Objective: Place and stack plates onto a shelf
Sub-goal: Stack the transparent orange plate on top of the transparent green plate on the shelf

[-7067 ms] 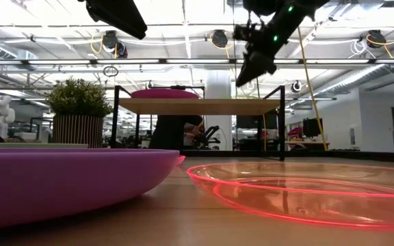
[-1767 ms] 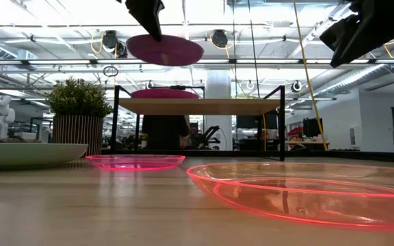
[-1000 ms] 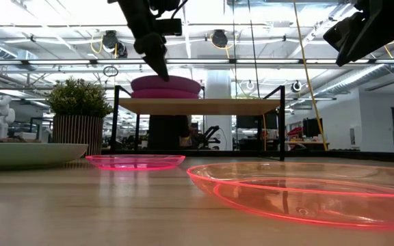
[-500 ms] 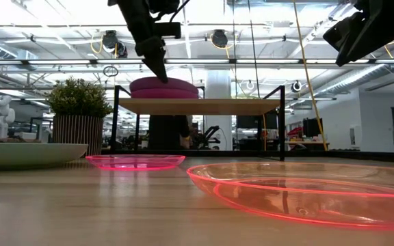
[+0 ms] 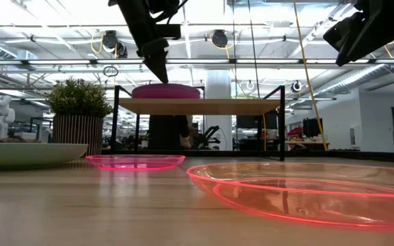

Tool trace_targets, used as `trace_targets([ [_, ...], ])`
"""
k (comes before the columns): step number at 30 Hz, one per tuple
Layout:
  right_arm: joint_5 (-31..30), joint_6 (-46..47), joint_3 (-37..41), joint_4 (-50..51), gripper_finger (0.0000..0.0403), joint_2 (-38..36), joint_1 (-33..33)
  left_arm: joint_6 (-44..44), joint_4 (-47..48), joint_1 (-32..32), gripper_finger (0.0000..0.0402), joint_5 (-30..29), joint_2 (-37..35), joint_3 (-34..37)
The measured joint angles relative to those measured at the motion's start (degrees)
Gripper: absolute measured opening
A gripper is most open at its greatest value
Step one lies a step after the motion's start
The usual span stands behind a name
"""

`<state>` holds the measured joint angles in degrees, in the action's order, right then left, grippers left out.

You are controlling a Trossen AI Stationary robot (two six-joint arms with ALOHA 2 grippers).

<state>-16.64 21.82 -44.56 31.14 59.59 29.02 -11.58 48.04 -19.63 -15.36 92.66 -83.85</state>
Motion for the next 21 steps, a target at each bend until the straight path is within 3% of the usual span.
trace_targets([
  [9, 0.0, 2.54, 0.0, -0.31, 0.011, 0.19, 0.0, 9.84, 2.79, 6.51, 0.0182, -4.3, -2.47, 0.08],
  [13, 1.83, 5.77, 0.0, -1.41, 0.011, 2.66, 0.49, 14.68, 3.24, 13.74, 0.0182, -8.27, -4.19, -0.02],
  [21, 4.86, 1.4, -0.6, -14.26, 0.011, 10.73, 5.4, 23.5, 4.4, 31.91, 0.0182, -15.51, -4.61, 0.02],
])
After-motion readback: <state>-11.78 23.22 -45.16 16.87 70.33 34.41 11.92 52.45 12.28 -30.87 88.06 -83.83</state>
